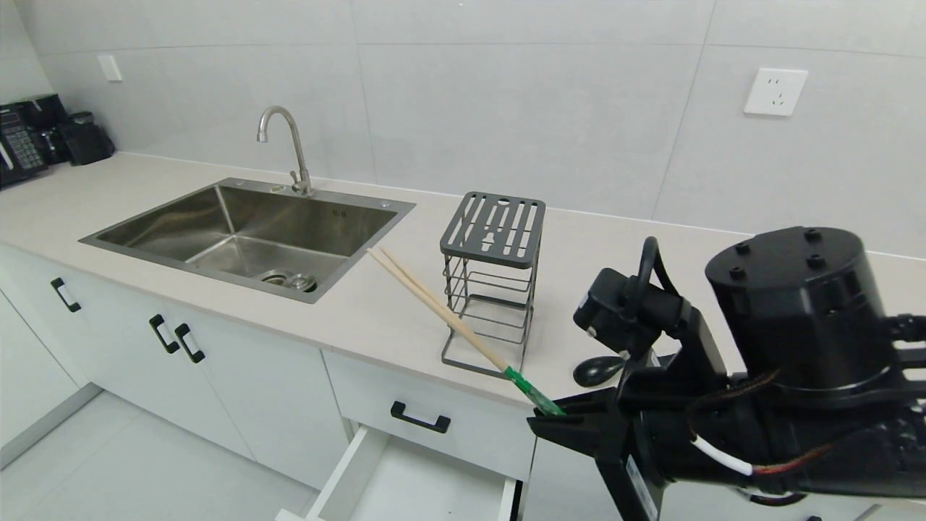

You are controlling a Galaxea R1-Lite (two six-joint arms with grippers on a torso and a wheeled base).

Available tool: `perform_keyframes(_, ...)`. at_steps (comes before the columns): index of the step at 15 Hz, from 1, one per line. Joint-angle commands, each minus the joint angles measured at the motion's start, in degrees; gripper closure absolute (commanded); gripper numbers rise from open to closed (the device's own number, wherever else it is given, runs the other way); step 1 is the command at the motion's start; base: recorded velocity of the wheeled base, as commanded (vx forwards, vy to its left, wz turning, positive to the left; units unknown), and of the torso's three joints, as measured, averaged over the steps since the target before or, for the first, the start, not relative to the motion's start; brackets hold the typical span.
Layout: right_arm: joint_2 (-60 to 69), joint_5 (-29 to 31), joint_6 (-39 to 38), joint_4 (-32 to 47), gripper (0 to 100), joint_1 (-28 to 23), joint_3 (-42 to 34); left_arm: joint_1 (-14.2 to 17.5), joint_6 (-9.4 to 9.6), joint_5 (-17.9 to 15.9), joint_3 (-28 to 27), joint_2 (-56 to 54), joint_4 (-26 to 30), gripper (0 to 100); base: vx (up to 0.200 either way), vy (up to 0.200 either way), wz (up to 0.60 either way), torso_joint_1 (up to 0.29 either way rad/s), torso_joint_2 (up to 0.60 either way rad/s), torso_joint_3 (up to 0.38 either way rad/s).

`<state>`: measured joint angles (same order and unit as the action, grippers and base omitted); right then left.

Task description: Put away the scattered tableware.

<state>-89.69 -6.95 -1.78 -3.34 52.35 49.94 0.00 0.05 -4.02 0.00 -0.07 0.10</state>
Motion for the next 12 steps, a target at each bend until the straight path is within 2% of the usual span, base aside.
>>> perform_keyframes(1,-4.44,0.01,0.73,0.0,100,-0.05,3.84,0.0,0.04,-0.02,0.0,0.07,-0.01,0,0.0,0.0,0.0,0.0,0.0,0.0)
perform_keyframes(3,-6.2,0.8,1.25,0.18,100,0.92,5.07,0.0,0.04,-0.02,0.0,0.07,-0.1,0,0.0,0.0,0.0,0.0,0.0,0.0)
perform_keyframes(5,-7.08,2.03,5.38,2.37,100,0.92,5.43,0.0,0.04,-0.02,0.0,0.07,-0.01,0,0.0,0.0,0.0,0.0,0.0,0.0)
perform_keyframes(7,-7.61,7.04,12.24,9.4,100,1.0,8.41,0.0,0.04,-0.02,0.0,0.07,-0.01,0,0.0,0.0,0.0,-0.025,0.04,0.033)
perform_keyframes(8,-8.05,10.55,14.17,13.01,100,1.18,10.52,0.0,0.04,-0.02,0.0,0.07,-0.01,0,0.0,0.0,0.0,-0.154,0.3,0.129)
perform_keyframes(9,-8.31,11.52,14.7,14.24,100,1.27,11.49,0.0,-0.05,-0.02,0.0,0.07,-0.1,0,0.0,0.0,0.0,-0.212,0.4,0.198)
perform_keyframes(12,-10.07,9.94,16.63,13.8,100,1.27,13.6,0.0,0.04,-0.02,0.0,0.07,-0.01,0,0.0,0.0,0.0,-0.245,0.49,0.237)
